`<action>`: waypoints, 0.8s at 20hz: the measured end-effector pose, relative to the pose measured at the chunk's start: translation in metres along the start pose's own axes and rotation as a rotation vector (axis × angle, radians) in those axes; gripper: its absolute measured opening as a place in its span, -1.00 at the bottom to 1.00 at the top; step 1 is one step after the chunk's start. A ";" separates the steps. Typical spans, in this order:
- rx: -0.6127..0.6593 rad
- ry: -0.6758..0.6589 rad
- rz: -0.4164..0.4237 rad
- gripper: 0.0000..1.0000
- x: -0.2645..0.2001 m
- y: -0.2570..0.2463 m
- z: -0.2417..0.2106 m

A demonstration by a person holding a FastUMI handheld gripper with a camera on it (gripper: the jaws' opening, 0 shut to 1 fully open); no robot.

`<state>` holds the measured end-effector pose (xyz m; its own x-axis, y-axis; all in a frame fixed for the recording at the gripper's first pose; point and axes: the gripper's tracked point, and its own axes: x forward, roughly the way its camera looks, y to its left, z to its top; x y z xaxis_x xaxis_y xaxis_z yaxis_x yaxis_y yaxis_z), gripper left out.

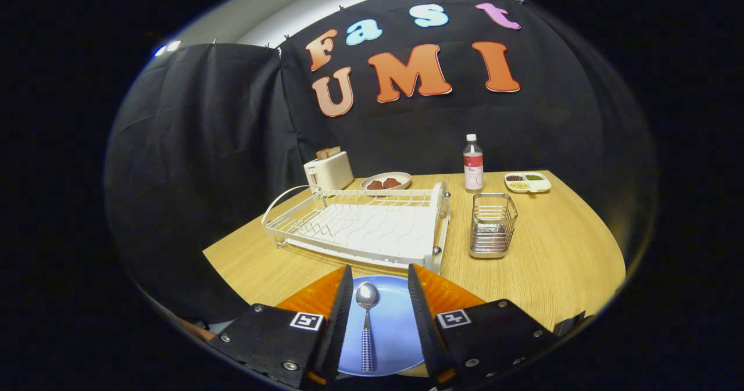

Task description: Take the plate from the dish rack, then take the spoon from the basket and place it into the plate.

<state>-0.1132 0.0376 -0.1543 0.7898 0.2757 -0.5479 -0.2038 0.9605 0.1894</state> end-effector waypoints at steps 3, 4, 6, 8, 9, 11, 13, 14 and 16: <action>-0.023 -0.075 -0.041 0.39 0.000 -0.002 0.022; -0.031 -0.106 -0.060 0.50 0.000 -0.003 0.031; -0.053 -0.168 -0.092 0.61 0.000 -0.003 0.045; -0.085 -0.235 -0.119 0.69 -0.002 -0.001 0.061; -0.096 -0.275 -0.130 0.70 -0.004 0.001 0.070; -0.112 -0.347 -0.140 0.73 -0.008 0.007 0.086; -0.119 -0.392 -0.144 0.72 -0.009 0.013 0.095; -0.124 -0.408 -0.148 0.72 -0.009 0.016 0.099; -0.135 -0.435 -0.156 0.72 -0.008 0.020 0.106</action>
<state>-0.0626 0.0501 -0.0600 0.9798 0.1139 -0.1644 -0.1141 0.9934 0.0085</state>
